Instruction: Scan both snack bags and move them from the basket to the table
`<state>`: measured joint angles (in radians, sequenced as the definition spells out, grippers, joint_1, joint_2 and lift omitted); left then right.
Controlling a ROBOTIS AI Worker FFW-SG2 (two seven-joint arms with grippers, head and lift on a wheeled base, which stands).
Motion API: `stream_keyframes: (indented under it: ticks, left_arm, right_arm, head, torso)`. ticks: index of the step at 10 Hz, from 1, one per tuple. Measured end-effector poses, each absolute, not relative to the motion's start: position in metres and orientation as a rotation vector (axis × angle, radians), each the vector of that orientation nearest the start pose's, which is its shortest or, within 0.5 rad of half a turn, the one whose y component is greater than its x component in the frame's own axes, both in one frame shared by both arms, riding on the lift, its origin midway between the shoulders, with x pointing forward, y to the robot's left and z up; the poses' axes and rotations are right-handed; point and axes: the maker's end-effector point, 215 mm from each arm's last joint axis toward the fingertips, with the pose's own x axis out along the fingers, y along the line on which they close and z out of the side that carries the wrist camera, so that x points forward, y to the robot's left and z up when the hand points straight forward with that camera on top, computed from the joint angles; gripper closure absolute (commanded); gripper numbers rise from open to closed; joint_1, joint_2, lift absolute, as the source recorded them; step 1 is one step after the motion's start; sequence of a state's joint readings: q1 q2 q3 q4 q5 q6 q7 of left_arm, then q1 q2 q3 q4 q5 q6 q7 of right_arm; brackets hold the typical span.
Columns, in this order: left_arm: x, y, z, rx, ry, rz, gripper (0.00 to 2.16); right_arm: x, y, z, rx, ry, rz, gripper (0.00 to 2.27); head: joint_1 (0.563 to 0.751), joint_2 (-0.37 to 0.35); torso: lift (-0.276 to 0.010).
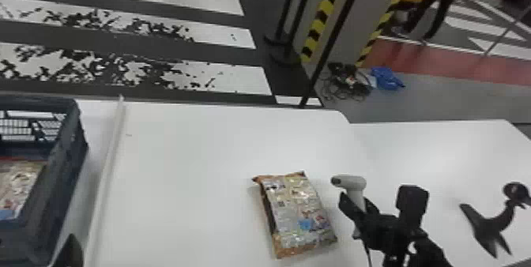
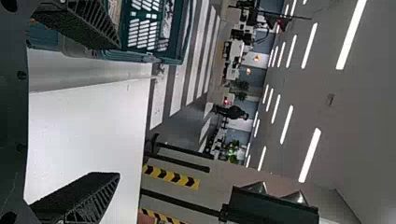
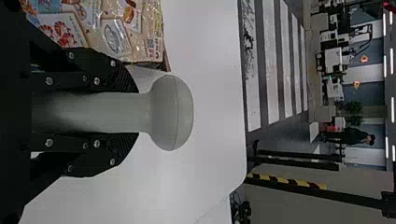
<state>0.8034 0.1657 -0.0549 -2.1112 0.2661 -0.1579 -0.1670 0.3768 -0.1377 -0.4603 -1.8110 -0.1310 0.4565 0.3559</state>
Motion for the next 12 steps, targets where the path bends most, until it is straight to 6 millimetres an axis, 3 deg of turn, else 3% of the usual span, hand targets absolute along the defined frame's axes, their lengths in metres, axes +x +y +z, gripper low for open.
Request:
stream_keyframes:
  ticks: [2, 5, 6, 7, 9, 12]
  left_arm:
    - [0.339, 0.179, -0.372, -0.183, 0.114, -0.262, 0.02]
    - [0.339, 0.178, -0.374, -0.184, 0.118, -0.262, 0.02]
    - [0.339, 0.177, -0.373, -0.185, 0.117, -0.263, 0.02]
    - [0.339, 0.176, -0.374, -0.185, 0.118, -0.264, 0.02]
    - [0.34, 0.174, -0.376, -0.186, 0.127, -0.267, 0.02]
    - [0.34, 0.173, -0.376, -0.188, 0.127, -0.269, 0.02]
  right_arm:
    - [0.403, -0.473, -0.499, 0.041, 0.532, -0.097, 2.25]
    - [0.401, -0.484, -0.517, 0.058, 0.552, -0.076, 2.25]
    - [0.402, -0.485, -0.521, 0.064, 0.56, -0.071, 2.16]
    - [0.402, -0.485, -0.526, 0.065, 0.57, -0.068, 1.77]
    - [0.402, -0.482, -0.527, 0.067, 0.567, -0.052, 0.33]
    - [0.404, -0.483, -0.521, 0.051, 0.545, -0.049, 0.28]
  head:
    - [0.695, -0.35]
    - [0.695, -0.35]
    - [0.695, -0.35]
    - [0.695, -0.35]
    - [0.695, -0.35]
    - [0.695, -0.35]
  torso:
    - [-0.098]
    - [-0.098]
    - [-0.098]
    - [-0.098]
    - [-0.098]
    - [-0.098]
